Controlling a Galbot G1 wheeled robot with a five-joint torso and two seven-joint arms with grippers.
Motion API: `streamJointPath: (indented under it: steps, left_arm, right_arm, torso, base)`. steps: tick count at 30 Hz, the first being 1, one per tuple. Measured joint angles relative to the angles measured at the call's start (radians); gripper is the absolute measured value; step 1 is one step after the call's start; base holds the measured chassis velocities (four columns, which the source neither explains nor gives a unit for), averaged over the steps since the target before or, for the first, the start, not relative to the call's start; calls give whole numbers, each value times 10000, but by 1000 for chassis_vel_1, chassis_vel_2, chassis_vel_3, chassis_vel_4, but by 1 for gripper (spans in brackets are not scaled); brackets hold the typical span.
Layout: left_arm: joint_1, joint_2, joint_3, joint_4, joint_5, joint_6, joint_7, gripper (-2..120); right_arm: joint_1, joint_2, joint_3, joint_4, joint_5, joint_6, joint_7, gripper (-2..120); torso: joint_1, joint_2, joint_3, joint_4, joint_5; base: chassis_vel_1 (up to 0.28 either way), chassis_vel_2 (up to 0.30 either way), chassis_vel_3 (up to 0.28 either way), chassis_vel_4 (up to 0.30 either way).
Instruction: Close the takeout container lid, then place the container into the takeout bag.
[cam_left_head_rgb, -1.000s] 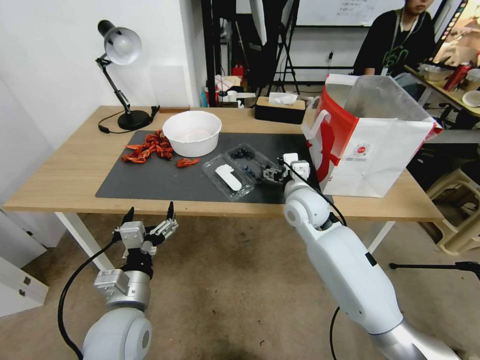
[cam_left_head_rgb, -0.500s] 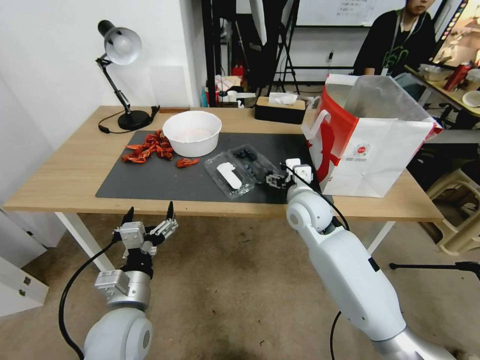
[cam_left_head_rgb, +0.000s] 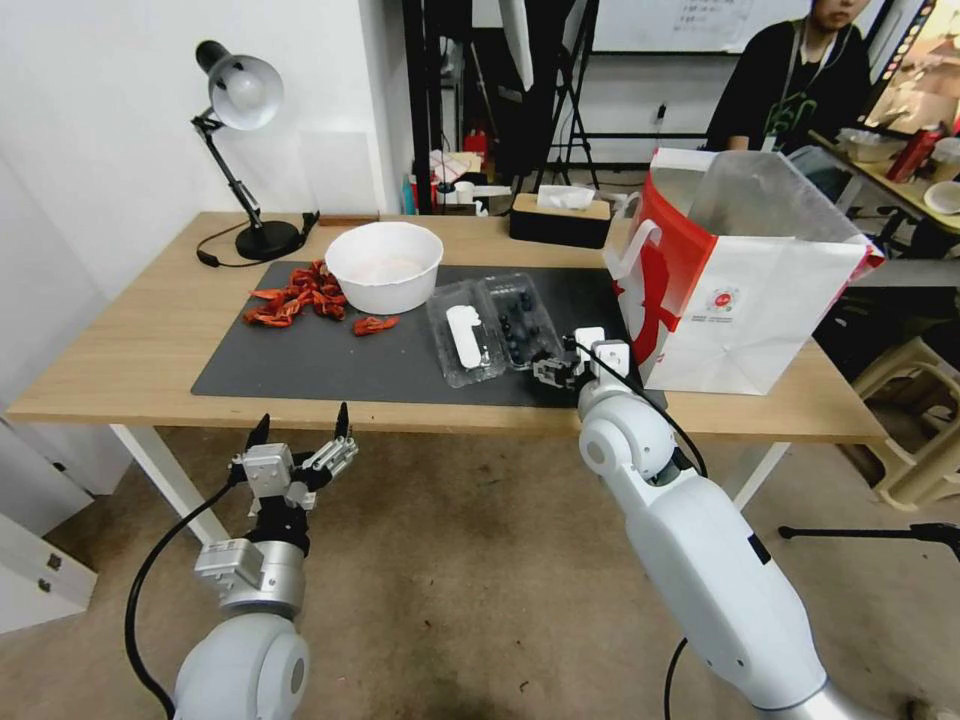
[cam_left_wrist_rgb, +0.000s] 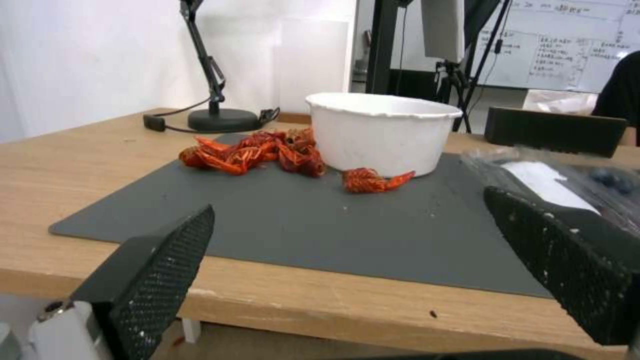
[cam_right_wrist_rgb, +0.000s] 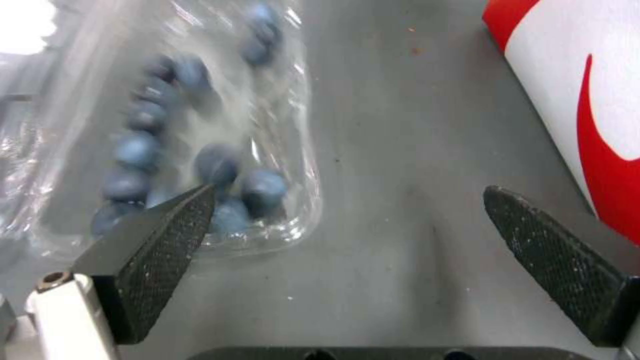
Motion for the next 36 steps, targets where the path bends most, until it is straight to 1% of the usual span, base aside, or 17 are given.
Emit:
streamJointPath:
  steps: [12, 17, 19, 20, 21, 22, 23, 26, 27, 28, 29, 30, 31, 33, 34, 35, 36]
  left_arm:
    - [35, -1, -37, -12, -11, -31, -23, 100]
    - [38, -8, -38, -13, -9, -33, -24, 100]
    - [38, -1, -43, -21, -7, -32, -25, 100]
    - [38, -1, -43, -21, -7, -32, -25, 100]
    - [38, 10, -46, -24, -7, -32, -25, 100]
    - [38, 16, -47, -24, -7, -32, -25, 100]
    - [38, 16, -47, -24, -7, -32, -25, 100]
    - [41, 43, -48, -25, -12, -37, -27, 100]
    - [41, 43, -48, -25, -12, -37, -27, 100]
    - [42, 52, -45, -25, -14, -54, -27, 100]
    - [47, 61, -45, -25, -18, -70, -32, 100]
    - [55, 82, -44, -26, -27, -81, -35, 100]
    - [55, 82, -44, -26, -27, -81, -35, 100]
    - [67, 121, -50, -25, -45, -105, -53, 100]
    - [67, 121, -50, -25, -45, -105, -53, 100]
    - [81, 167, -56, -26, -63, -121, -61, 100]
    - [91, 199, -58, -26, -71, -137, -63, 100]
  right_arm:
    - [47, 135, -4, 181, -12, 73, 15, 100]
    - [-42, 17, 184, 697, -4, 489, -257, 100]
    - [-318, -171, 312, 1142, -6, 1125, -662, 100]
    - [-318, -171, 312, 1142, -6, 1125, -662, 100]
    - [-621, -368, 380, 1479, -16, 1897, -1050, 100]
    - [-815, -474, 425, 1644, -36, 2293, -1326, 100]
    - [-815, -474, 425, 1644, -36, 2293, -1326, 100]
    - [-1783, -939, 603, 2415, -525, 3976, -2370, 100]
    - [-1783, -939, 603, 2415, -525, 3976, -2370, 100]
    - [-2030, -1031, 653, 2598, -722, 4272, -2512, 100]
    - [-2327, -1124, 729, 2815, -1055, 4592, -2664, 100]
    - [-2828, -1280, 844, 3165, -1795, 5034, -2787, 100]
    - [-2828, -1280, 844, 3165, -1795, 5034, -2787, 100]
    - [-3745, -1413, 940, 3625, -2799, 5512, -2805, 100]
    - [-3745, -1413, 940, 3625, -2799, 5512, -2805, 100]
    - [-4600, -1438, 1071, 3982, -3629, 5846, -2740, 100]
    - [-5176, -1420, 1191, 4206, -4167, 6107, -2640, 100]
  torso:
    - [1, 0, 1, 2, 0]
    - [0, 0, 0, 1, 0]
    - [0, -1, 0, 2, 0]
    - [0, -1, 0, 2, 0]
    - [0, 0, 0, 2, 0]
    - [0, 0, 0, 1, 0]
    - [0, 0, 0, 1, 0]
    - [0, 0, 0, 1, 1]
    - [0, 0, 0, 1, 1]
    - [0, 0, 0, 1, 2]
    - [0, -1, 0, -1, 3]
    - [0, -1, -1, 3, 1]
    - [0, -1, -1, 3, 1]
    - [0, -2, 0, 1, 0]
    - [0, -2, 0, 1, 0]
    - [-1, -1, 0, -6, 2]
    - [-1, -1, -2, 0, -2]
  base:
    - [0, 0, 0, 0]
    - [0, 0, 0, 0]
    - [0, 0, 0, 0]
    - [0, 0, 0, 0]
    - [0, 0, 0, 0]
    - [0, 0, 0, 0]
    - [0, 0, 0, 0]
    - [0, 0, 0, 0]
    - [0, 0, 0, 0]
    - [0, 0, 0, 0]
    - [0, 0, 0, 0]
    - [0, 0, 0, 0]
    - [0, 0, 0, 0]
    - [0, 0, 0, 0]
    - [0, 0, 0, 0]
    - [0, 0, 0, 0]
    - [0, 0, 0, 0]
